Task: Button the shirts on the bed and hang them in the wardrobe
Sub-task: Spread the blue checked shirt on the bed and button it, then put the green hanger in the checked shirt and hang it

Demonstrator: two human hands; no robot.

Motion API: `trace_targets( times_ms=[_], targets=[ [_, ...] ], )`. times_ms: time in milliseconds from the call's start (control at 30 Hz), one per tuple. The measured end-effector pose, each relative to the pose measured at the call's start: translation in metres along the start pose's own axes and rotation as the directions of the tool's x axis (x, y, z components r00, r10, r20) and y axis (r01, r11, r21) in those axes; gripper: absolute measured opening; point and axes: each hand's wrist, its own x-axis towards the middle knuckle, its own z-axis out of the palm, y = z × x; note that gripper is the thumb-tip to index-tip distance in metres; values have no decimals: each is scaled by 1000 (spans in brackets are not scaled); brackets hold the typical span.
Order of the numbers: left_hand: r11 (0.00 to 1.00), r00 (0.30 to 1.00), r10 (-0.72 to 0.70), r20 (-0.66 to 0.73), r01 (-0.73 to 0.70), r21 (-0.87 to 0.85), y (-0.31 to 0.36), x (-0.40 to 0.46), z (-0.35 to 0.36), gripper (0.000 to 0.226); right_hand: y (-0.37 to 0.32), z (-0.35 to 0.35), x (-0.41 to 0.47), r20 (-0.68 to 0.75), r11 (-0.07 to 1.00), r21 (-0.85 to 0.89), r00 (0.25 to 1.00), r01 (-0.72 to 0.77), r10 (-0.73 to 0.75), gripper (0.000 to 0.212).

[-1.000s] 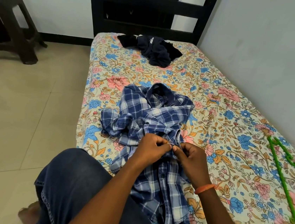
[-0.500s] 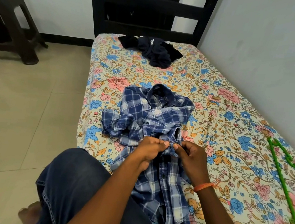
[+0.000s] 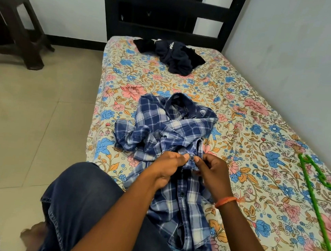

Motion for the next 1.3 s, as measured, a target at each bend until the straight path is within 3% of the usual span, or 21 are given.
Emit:
trace_targets(
  times_ms=[67, 133, 200, 267, 400, 467, 567, 633, 733, 900, 1000, 1067, 1133, 1200, 1300],
  targets=[
    [998, 999, 34, -2, -34, 56, -1, -1, 2, 11, 0, -2, 1, 13, 999, 17, 999, -49, 48, 35],
    [964, 989, 136, -51, -120, 237, -4, 0, 4, 19, 2, -5, 1, 39, 990, 72, 992, -122, 120, 30],
    [815, 948, 305, -95, -208, 540, -13, 8, 3, 30, 5, -7, -1, 85, 971, 149, 981, -185, 174, 29],
    [643, 910, 407, -75, -227, 731, -20, 10, 6, 22, 7, -13, -3, 135, 947, 210, 966, -244, 219, 28],
    [431, 774, 628, 77, -428, 794, -24, 0, 20, 17, 21, -33, -6, 150, 937, 150, 944, -315, 294, 27],
    [293, 732, 665, 147, -437, 850, -26, -4, 33, 25, 34, -48, -9, 113, 938, 67, 937, -339, 331, 31],
    [130, 723, 665, 188, -360, 924, -31, -9, 53, 43, 57, -73, -18, 3, 906, 10, 906, -423, 423, 24],
    [75, 773, 597, 215, -321, 944, -37, -6, 65, 57, 76, -93, -28, -80, 865, 14, 861, -502, 502, 33],
    [42, 874, 403, 270, -313, 949, -47, 6, 82, 65, 103, -120, -37, -223, 867, -164, 874, -471, 432, 29],
    [-26, 863, 297, 409, -421, 907, -51, 20, 130, 54, 111, -166, -34, -415, 851, -386, 891, -355, 183, 38],
    [2, 864, 243, 440, -454, 891, -47, 24, 154, 52, 117, -202, -25, -585, 749, -480, 803, -457, 115, 16],
    [13, 866, 212, 452, -465, 885, -46, 25, 164, 49, 123, -220, -23, -685, 584, -479, 695, -655, 218, 39],
    [39, 874, 187, 449, -463, 885, -46, 27, 170, 47, 131, -232, -27, -673, 476, -472, 652, -742, 348, 49],
    [73, 879, 183, 441, -460, 885, -48, 29, 171, 44, 142, -231, -27, -582, 522, -430, 669, -736, 463, 45],
    [150, 875, 224, 429, -466, 872, -51, 30, 169, 38, 139, -218, -21, -437, 641, -508, 814, -575, 383, 27]
  ],
)
